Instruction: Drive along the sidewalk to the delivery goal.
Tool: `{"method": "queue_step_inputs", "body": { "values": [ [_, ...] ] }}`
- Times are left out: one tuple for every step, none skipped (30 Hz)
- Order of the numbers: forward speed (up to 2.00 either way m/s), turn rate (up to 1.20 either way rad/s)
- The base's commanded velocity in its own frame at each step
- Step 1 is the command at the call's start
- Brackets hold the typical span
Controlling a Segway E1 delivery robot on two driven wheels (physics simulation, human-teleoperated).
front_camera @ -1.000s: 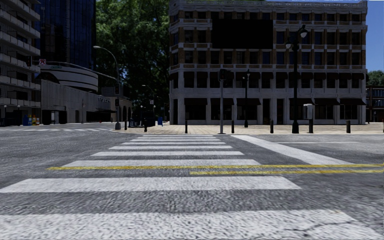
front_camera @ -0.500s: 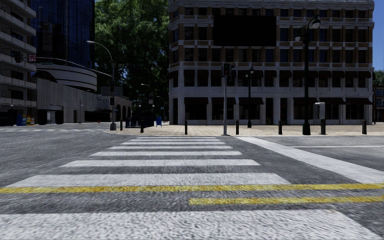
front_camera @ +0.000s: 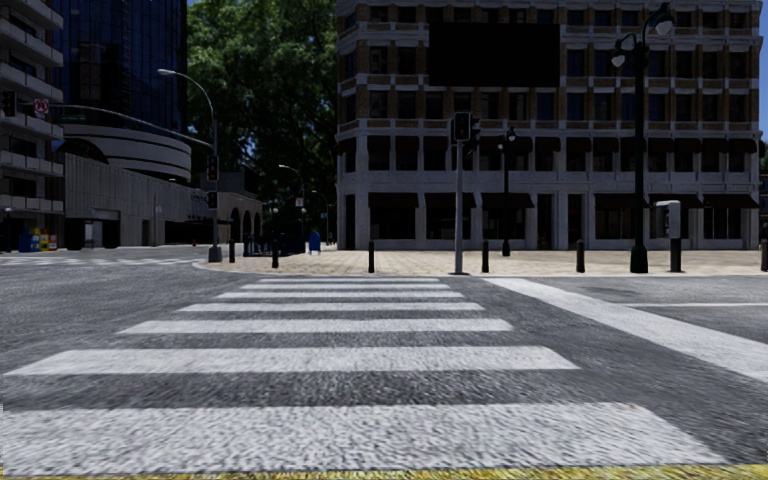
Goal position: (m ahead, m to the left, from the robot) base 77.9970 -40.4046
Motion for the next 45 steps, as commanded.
{"method": "queue_step_inputs", "body": {
  "values": [
    [2.0,0.0],
    [2.0,0.0],
    [2.0,0.0],
    [2.0,0.0],
    [2.0,0.0],
    [2.0,0.0],
    [2.0,0.0],
    [2.0,0.0],
    [2.0,0.0],
    [2.0,0.0],
    [2.0,0.0],
    [2.0,0.0],
    [2.0,0.0],
    [2.0,0.0],
    [2.0,0.0],
    [2.0,0.0],
    [2.0,-0.01],
    [2.0,-0.06],
    [2.0,-0.14],
    [2.0,-0.2],
    [2.0,-0.22],
    [2.0,-0.22],
    [2.0,-0.23],
    [2.0,-0.23],
    [2.0,-0.23],
    [2.0,-0.23],
    [2.0,-0.23],
    [2.0,-0.23],
    [2.0,-0.23],
    [2.0,-0.23],
    [2.0,-0.23],
    [2.0,-0.23],
    [2.0,-0.23],
    [2.0,-0.23],
    [2.0,-0.23],
    [2.0,-0.23],
    [2.0,-0.23],
    [2.0,-0.23],
    [2.0,-0.23],
    [2.0,-0.23],
    [2.0,-0.23],
    [2.0,-0.23],
    [2.0,-0.23],
    [2.0,-0.23],
    [2.0,-0.23]
  ]
}}
